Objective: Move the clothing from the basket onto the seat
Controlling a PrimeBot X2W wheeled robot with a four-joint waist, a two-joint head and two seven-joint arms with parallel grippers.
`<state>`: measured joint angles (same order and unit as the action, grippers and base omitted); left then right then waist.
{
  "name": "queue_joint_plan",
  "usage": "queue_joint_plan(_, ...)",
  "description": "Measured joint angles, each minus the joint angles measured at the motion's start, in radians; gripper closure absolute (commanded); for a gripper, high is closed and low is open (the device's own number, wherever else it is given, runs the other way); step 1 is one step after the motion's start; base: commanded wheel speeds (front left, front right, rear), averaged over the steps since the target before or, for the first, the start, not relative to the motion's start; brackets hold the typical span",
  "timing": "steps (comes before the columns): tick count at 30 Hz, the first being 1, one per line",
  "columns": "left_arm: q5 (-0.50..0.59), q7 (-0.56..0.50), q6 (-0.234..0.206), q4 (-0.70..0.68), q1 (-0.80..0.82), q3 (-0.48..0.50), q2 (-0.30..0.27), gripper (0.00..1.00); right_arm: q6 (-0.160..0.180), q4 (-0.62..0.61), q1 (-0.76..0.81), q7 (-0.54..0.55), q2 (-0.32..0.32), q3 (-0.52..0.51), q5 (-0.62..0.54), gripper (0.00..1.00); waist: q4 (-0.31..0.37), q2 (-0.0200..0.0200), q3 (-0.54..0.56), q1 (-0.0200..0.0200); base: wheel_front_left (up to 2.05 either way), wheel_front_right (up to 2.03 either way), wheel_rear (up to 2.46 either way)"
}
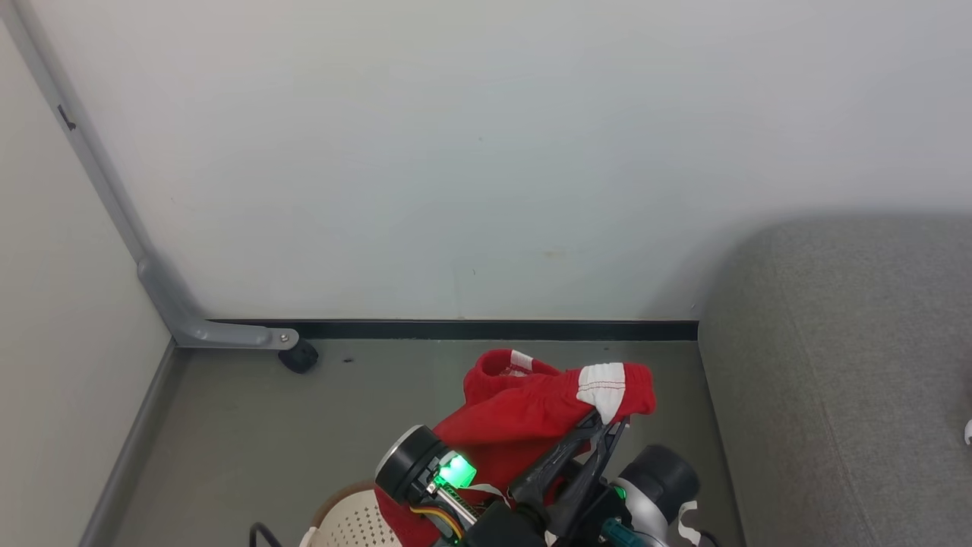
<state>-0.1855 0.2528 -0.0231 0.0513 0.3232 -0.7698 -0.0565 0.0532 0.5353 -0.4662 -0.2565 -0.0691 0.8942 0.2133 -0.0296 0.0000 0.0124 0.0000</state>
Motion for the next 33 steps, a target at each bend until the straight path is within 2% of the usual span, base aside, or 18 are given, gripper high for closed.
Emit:
queue_joint_plan(1, -0.001, 0.000, -0.003, 0.000, 0.000, -0.001, 0.000, 1.00, 0.001, 0.001, -0.001, 0.000, 0.000, 0.001, 0.006, 0.00, -0.001, 0.0000, 0.000, 0.0000, 0.00, 0.00, 0.00)
queue_joint_plan(2, -0.004, 0.000, -0.003, 0.001, 0.000, -0.001, 0.000, 1.00, 0.005, 0.001, -0.001, 0.000, 0.000, 0.001, 0.016, 0.77, -0.002, 0.0000, -0.001, 0.0000, 0.00, 0.00, 0.00)
queue_joint_plan(3, -0.006, 0.000, -0.003, 0.001, 0.000, -0.003, 0.000, 1.00, 0.010, 0.002, -0.001, 0.000, 0.000, 0.002, 0.028, 1.00, -0.003, 0.0000, -0.001, 0.0000, 0.00, 0.00, 0.00)
queue_joint_plan(13, -0.007, 0.000, -0.012, 0.009, 0.000, 0.000, 0.001, 1.00, 0.027, 0.015, -0.017, 0.000, 0.002, -0.019, 0.106, 1.00, -0.007, 0.0000, -0.002, 0.0000, 0.00, 0.00, 0.00)
queue_joint_plan(25, -0.017, 0.000, -0.031, 0.034, -0.009, 0.074, -0.005, 1.00, 0.050, 0.001, 0.016, 0.000, 0.003, -0.204, 0.219, 1.00, 0.001, 0.0001, -0.003, 0.0000, 0.00, 0.00, 0.00)
queue_joint_plan(33, -0.044, 0.000, -0.040, 0.050, -0.026, 0.103, -0.014, 1.00, 0.054, -0.047, 0.032, 0.000, 0.004, -0.310, 0.246, 1.00, 0.008, 0.0000, -0.003, 0.0000, 0.00, 0.00, 0.00)
